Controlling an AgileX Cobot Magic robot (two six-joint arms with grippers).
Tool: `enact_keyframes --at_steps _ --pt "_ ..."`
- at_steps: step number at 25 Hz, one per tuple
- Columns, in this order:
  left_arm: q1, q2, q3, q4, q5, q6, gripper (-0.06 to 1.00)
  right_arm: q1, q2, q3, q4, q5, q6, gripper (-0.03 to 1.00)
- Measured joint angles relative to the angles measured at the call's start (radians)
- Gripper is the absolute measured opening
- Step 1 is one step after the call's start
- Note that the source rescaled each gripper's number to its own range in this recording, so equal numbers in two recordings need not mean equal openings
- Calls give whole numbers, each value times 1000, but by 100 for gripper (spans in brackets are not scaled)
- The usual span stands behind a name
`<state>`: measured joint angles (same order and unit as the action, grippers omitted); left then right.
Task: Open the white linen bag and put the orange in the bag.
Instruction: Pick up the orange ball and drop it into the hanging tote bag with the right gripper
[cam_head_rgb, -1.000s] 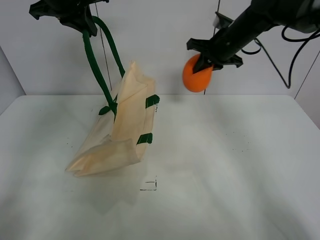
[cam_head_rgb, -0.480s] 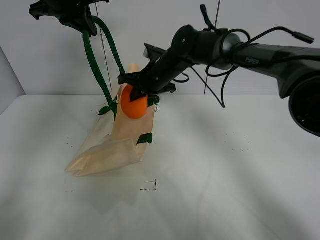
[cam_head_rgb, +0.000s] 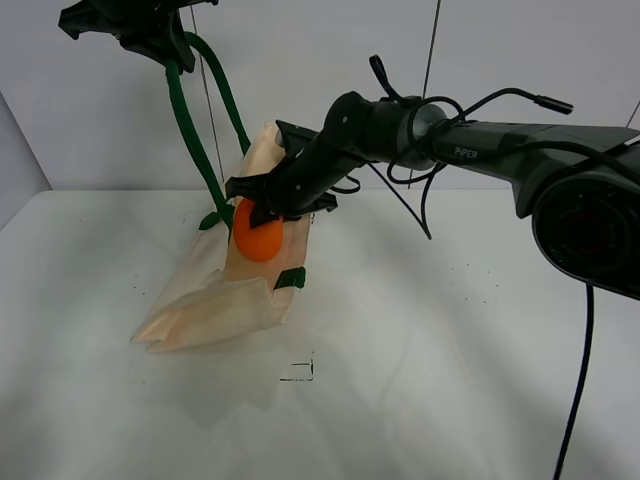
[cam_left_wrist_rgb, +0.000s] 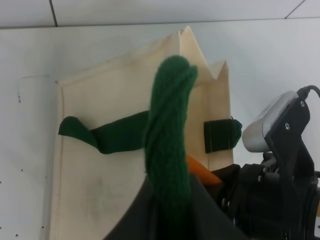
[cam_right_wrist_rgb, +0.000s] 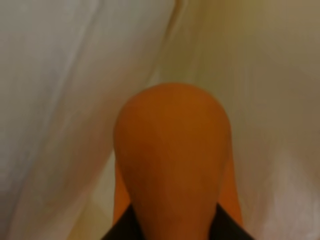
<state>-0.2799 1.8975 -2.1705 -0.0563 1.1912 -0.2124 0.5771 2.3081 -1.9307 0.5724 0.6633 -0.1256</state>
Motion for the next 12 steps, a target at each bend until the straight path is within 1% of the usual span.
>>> enact_keyframes --at_steps 1,2,3,5,6,7,9,12 --pt "0 0 0 0 0 0 0 0 0 0 5 0 -10 5" --pt "0 0 0 0 0 0 0 0 0 0 15 0 -19 15" --pt "0 0 0 0 0 0 0 0 0 0 20 0 -31 29" --pt "0 0 0 0 0 0 0 0 0 0 21 2 -51 70" --pt "0 0 0 0 0 0 0 0 0 0 20 4 -58 83" --pt "0 0 0 0 0 0 0 0 0 0 17 12 -60 89" --pt "0 0 0 -1 0 0 0 0 0 -18 -15 55 -53 96" --pt "0 0 0 0 0 0 0 0 0 -75 -140 164 18 98"
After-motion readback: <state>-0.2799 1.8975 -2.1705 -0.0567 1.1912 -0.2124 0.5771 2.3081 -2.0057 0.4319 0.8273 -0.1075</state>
